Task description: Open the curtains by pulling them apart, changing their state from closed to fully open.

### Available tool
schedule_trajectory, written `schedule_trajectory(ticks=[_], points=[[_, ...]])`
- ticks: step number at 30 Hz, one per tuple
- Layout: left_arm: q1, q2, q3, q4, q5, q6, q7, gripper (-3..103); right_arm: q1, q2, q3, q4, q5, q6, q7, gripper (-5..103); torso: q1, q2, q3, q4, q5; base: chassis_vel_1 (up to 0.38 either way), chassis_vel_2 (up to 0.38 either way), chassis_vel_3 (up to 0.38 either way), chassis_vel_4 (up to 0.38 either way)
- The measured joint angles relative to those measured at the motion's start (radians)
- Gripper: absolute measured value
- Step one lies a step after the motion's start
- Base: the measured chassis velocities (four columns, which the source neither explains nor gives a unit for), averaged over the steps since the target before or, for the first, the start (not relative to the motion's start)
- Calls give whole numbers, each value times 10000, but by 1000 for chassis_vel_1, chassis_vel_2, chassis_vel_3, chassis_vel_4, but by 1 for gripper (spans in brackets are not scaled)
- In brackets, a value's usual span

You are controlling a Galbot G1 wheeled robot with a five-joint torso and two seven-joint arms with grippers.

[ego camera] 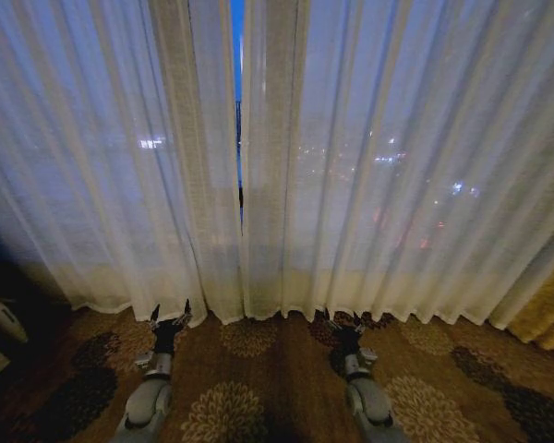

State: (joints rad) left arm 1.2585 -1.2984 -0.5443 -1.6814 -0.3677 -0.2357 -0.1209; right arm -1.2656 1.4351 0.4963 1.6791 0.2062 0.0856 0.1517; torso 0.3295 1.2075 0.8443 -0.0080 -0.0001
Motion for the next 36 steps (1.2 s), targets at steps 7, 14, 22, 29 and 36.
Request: schedule_trajectory(ticks=[7, 14, 22, 29, 36], points=[[0, 0, 0, 0, 0, 0, 0, 100, -49, 28, -10, 68, -48, 8, -6, 100, 0, 0, 0, 0, 0, 0, 0, 0, 0], [0, 0, 0, 0, 0, 0, 0, 100, -52, -3, 11, 106, -49, 11, -30, 100, 0, 0, 0, 0, 0, 0, 0, 0, 0], [0, 0, 0, 0, 0, 0, 0, 100, 9, 27, -18, -79, -189, 97, -191, 100, 0, 0, 0, 0, 0, 0, 0, 0, 0], [0, 0, 0, 0, 0, 0, 0, 100, 109, 81, -105, -168, -203, 116, -213, 100, -1, 0, 0, 0, 0, -18, 34, 11, -25], [0, 0, 0, 0, 0, 0, 0, 100, 118, 12, -105, -168, -200, 126, -238, 100, -2, 1, -1, 0, 0, -94, 138, 91, -148]])
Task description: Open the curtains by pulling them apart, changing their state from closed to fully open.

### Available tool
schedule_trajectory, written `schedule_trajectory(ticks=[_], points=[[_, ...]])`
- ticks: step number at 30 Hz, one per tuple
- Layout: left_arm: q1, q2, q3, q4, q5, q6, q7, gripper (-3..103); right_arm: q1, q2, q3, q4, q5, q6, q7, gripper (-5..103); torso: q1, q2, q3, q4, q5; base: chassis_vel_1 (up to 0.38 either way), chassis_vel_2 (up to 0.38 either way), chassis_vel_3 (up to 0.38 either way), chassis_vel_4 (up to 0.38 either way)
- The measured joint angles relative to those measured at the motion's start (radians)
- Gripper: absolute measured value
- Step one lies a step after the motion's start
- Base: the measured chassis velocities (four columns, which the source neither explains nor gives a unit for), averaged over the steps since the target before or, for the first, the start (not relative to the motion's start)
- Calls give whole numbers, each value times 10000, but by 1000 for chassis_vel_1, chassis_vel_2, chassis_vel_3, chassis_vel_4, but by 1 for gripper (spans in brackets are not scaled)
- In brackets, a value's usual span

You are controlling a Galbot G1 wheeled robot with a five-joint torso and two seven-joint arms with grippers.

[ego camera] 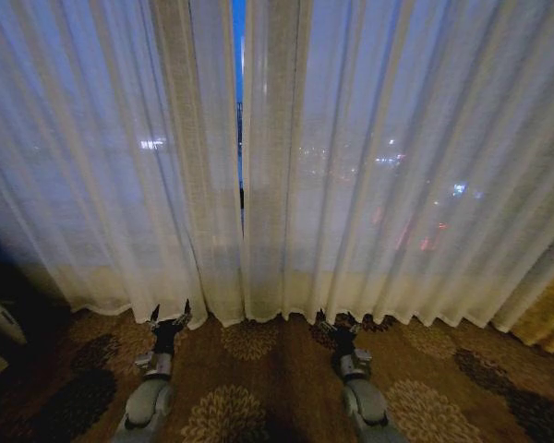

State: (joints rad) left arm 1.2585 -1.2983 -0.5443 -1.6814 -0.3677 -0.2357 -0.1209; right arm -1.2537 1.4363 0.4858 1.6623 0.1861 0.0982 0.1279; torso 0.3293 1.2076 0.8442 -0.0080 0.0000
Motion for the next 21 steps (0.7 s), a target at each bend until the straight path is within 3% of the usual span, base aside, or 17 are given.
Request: schedule_trajectory(ticks=[8, 21], points=[[0, 0, 0, -1, 0, 0, 0, 100, 66, 40, -34, 4, 2, 0, -1, 100, 3, -1, 2, 0, 0, -230, 277, 212, -276], [0, 0, 0, 0, 0, 0, 0, 100, 261, 109, -69, -312, 36, 298, -50, 100, 1, 0, -1, 1, 0, -320, 368, 329, -358]])
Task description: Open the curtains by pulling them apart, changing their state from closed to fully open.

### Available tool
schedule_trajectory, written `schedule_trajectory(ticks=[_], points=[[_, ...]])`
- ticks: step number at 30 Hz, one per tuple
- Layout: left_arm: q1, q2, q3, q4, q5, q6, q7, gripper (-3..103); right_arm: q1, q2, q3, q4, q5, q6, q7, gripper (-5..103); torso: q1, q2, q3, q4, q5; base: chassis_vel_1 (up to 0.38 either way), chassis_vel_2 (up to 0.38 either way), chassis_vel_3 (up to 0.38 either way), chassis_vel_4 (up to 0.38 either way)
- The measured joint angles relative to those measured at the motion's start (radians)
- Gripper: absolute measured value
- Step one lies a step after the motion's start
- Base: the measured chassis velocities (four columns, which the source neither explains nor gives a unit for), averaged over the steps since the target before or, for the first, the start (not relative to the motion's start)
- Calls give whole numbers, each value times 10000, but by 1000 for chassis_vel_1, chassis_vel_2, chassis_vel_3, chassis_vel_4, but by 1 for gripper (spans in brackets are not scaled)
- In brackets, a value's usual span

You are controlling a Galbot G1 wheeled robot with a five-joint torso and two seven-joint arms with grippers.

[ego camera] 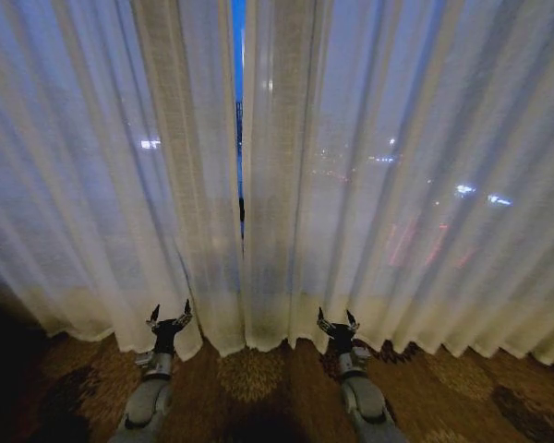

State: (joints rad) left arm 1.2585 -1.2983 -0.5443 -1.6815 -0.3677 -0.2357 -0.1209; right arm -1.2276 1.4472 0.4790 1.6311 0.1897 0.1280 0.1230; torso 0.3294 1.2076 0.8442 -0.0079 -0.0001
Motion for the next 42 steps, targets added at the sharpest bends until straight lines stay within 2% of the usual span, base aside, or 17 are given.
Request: schedule_trajectory(ticks=[10, 20, 27, 30, 36, 42], points=[[-3, 0, 0, 0, 0, 0, 0, 100, 153, 54, -31, -116, -19, 338, 22, 100, 16, -7, 6, -2, -1, -277, 325, 278, -300], [3, 0, 0, 0, 0, 0, 0, 100, 938, 134, -331, -797, -322, 750, -33, 100, -18, 9, -6, -1, 0, -19, 6, 8, -4], [3, 0, 1, 0, 0, 0, 0, 100, 1586, 257, -594, -1455, -902, 709, 101, 100, -4, 3, 1, -1, 0, 22, -29, -18, 25], [0, 0, 1, 0, 0, 0, 0, 100, 2065, 338, -760, -1946, -1210, 454, 239, 100, 12, -6, 6, -1, 0, 0, 0, 0, 0], [0, 0, 1, 0, 0, 0, 0, 100, 3015, 433, -869, -2736, -1120, 110, 575, 100, -2, 0, 0, 0, 0, 0, 0, 0, 0], [0, 0, 1, 0, 0, 0, 0, 100, 3855, 433, -913, -3429, -1027, 65, 781, 100, 1, -1, 2, -2, -1, 0, 0, 0, 0]])
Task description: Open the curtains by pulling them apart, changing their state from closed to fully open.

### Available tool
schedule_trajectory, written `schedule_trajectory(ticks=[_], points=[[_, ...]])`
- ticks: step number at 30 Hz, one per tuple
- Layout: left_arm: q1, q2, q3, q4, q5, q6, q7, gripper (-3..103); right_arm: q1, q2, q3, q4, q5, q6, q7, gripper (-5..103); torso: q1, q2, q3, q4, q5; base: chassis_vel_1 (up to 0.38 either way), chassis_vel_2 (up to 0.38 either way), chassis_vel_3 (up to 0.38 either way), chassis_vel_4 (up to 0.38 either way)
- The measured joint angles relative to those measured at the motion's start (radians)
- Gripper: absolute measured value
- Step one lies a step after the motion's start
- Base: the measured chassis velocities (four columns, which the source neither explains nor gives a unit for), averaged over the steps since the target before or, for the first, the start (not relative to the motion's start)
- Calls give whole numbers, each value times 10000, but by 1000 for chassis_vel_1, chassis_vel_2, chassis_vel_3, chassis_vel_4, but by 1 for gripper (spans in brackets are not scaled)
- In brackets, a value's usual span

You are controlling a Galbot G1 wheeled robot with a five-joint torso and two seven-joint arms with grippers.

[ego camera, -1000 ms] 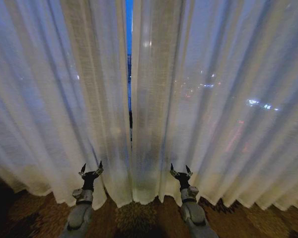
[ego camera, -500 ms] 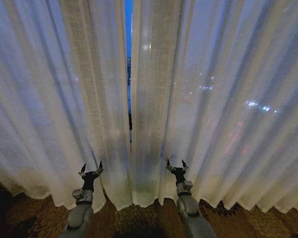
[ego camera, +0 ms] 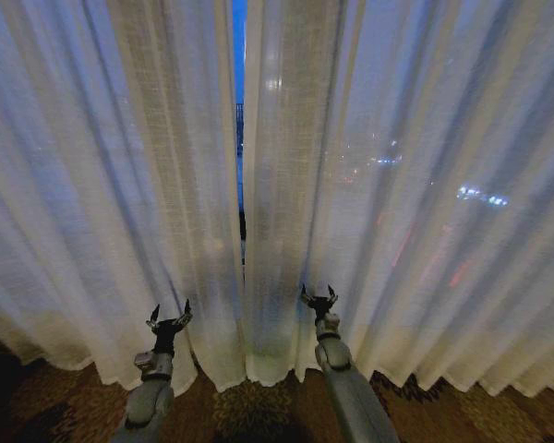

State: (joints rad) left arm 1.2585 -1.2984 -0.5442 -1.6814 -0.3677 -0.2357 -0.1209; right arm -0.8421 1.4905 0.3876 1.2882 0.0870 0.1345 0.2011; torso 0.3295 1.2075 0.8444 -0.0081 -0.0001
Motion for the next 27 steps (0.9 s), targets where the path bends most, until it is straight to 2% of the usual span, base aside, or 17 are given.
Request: schedule_trajectory(ticks=[12, 13, 16, 19, 22, 26, 27], points=[[0, 0, 0, -1, 0, 0, 0, 100, 1252, 34, -307, -1268, 59, 181, 96, 100, 1, 0, 0, 0, 0, 0, 0, 0, 0], [0, 0, 0, 0, 0, 0, 0, 100, 1308, 52, -311, -1368, 18, 209, 93, 103, 1, 0, 0, 0, 0, 0, 0, 0, 0], [0, 0, 0, 0, 0, 0, 0, 100, 1369, 104, -312, -1530, -44, 303, 70, 100, 1, 0, 0, 0, 0, 0, 0, 0, 0], [0, 0, 0, 0, 0, 0, 0, 100, 1371, 196, -342, -1602, -116, 402, 36, 84, 0, 0, -1, 1, 0, 0, 0, 0, 0], [0, 1, 0, 0, 0, 0, 0, 100, 1335, 210, -374, -1581, -120, 421, 26, 79, 0, 0, -1, 1, 1, 0, 0, 0, 0], [0, 0, 0, 0, 0, 0, 0, 100, 1291, 231, -389, -1545, -56, 644, -6, 57, 1, 0, 0, 0, 1, 0, 0, 0, 0], [0, 0, 0, 0, 0, 0, 0, 100, 1289, 233, -378, -1545, -58, 658, -24, 57, 1, 0, -1, 0, 1, 0, 0, 0, 0]])
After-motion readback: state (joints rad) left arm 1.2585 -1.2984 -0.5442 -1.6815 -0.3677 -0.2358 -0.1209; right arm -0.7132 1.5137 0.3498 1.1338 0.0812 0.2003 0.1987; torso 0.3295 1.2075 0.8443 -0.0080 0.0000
